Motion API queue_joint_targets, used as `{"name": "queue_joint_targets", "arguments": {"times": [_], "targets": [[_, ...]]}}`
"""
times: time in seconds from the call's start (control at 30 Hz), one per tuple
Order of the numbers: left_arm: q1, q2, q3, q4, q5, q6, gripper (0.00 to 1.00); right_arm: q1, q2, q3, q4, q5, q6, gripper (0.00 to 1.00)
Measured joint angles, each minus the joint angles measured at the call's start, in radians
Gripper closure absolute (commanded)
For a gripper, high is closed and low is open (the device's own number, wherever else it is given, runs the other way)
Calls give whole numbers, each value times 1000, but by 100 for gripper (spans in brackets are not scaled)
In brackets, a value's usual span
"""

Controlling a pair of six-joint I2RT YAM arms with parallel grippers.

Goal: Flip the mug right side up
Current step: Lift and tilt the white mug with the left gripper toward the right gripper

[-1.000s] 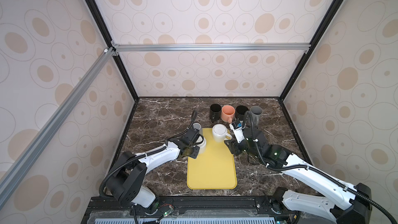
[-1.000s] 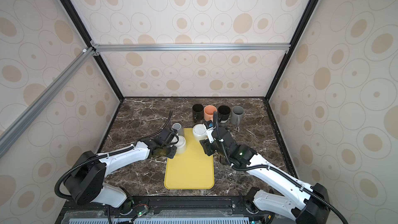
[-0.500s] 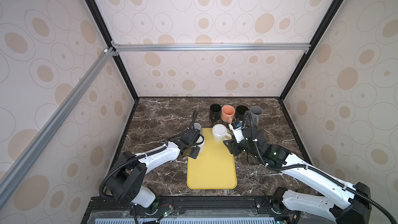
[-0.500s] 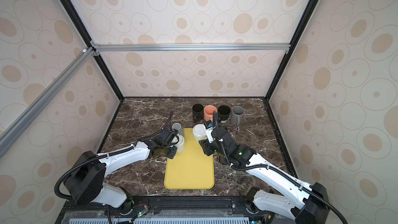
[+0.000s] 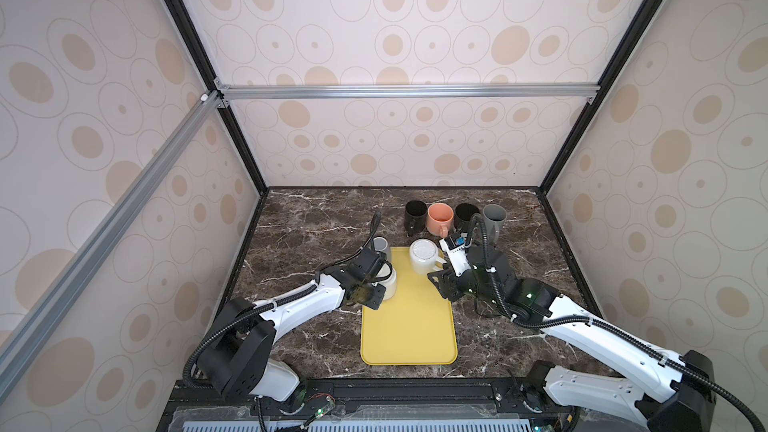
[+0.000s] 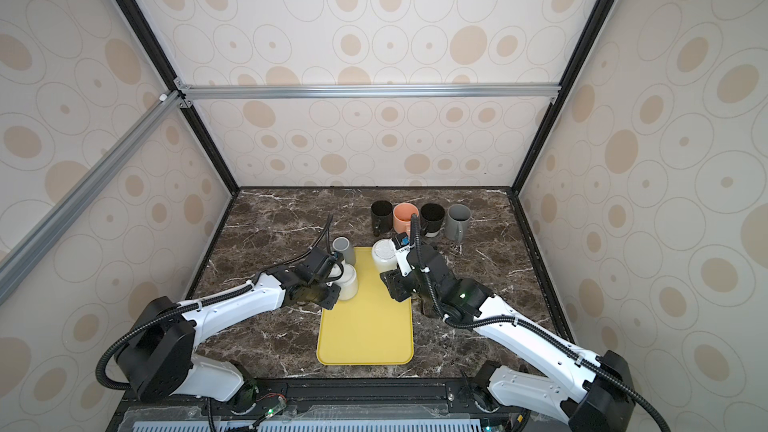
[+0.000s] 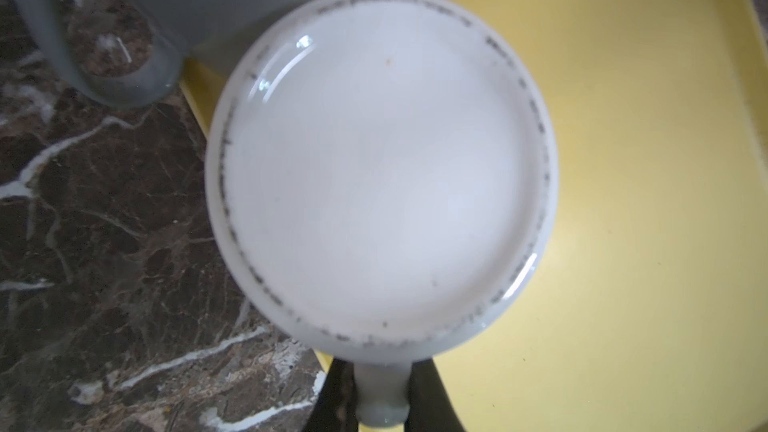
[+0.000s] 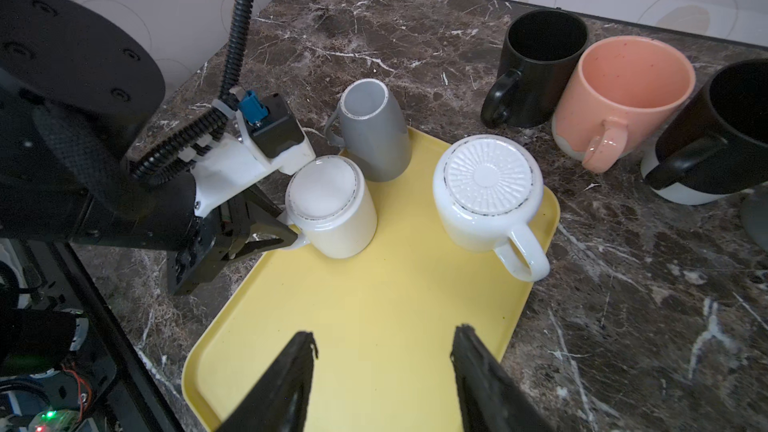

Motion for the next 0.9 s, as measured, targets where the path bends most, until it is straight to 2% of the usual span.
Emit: {"name": "queue_joint_targets", "arguments": {"times": [0.27,0.43,0.5,0.67,0.9], "targets": [[-55,-117,55,-74,98,-6,100,0,-97,-18,14,-32,78,47],[-59,-262,76,-9,116,-66,100,0,-222,-40,69,-56,154,49],[-59,-329,61,67,116,-109,100,0,-256,-56,107,-71,186,50],[-57,-480,-55,397,153,-254,100,0,-277,-112,230,-121,279,51],[-48,-470,-152,786,280,-462,100,0,-248,-185,428,-222,390,47]]}}
